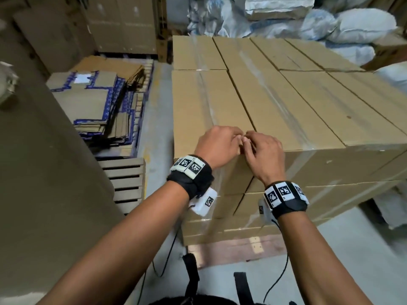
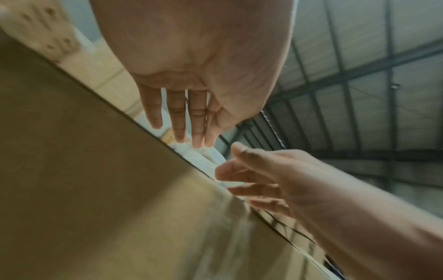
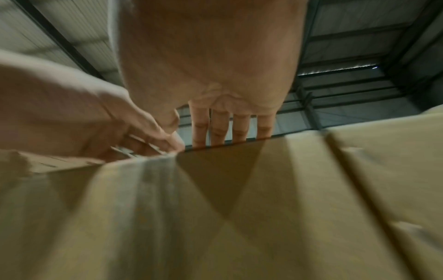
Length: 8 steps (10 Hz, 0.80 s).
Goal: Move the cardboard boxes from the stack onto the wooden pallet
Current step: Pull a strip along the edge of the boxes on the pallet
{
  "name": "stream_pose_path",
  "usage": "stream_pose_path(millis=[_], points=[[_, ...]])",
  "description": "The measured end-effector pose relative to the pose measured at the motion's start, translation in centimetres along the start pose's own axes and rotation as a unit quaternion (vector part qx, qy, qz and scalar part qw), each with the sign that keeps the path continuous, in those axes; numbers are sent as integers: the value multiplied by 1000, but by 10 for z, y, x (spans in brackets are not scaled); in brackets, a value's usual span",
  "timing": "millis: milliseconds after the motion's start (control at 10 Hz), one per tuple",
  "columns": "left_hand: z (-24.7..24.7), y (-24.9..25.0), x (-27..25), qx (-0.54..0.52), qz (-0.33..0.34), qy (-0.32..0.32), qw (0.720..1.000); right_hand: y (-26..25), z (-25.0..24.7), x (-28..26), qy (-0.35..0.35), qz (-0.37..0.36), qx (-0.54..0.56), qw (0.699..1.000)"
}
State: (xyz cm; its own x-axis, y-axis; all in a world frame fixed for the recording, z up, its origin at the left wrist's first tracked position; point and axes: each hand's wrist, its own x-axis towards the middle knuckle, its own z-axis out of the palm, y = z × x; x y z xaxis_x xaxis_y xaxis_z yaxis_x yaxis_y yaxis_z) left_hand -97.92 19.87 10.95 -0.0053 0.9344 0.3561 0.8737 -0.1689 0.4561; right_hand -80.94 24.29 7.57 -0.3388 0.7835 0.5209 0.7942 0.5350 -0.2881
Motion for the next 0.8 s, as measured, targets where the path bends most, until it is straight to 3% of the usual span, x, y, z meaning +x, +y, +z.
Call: stream_pose_path(millis=[200, 300, 500, 700, 800], points=[[-37, -97, -15, -116, -152, 132, 973, -97, 13, 27, -111, -77, 31, 990], [-40, -141, -24, -203, -228, 111, 946, -133, 29, 41, -176, -106, 29, 978], [5, -212, -44, -370, -319, -35, 872, -170, 63, 78, -344, -115, -61, 930], [54, -258, -52, -394, -341, -158, 839, -211, 84, 89, -407, -99, -132, 898], [20, -241, -55, -398, -352, -191, 825, -239, 94, 73, -422, -103, -123, 892]])
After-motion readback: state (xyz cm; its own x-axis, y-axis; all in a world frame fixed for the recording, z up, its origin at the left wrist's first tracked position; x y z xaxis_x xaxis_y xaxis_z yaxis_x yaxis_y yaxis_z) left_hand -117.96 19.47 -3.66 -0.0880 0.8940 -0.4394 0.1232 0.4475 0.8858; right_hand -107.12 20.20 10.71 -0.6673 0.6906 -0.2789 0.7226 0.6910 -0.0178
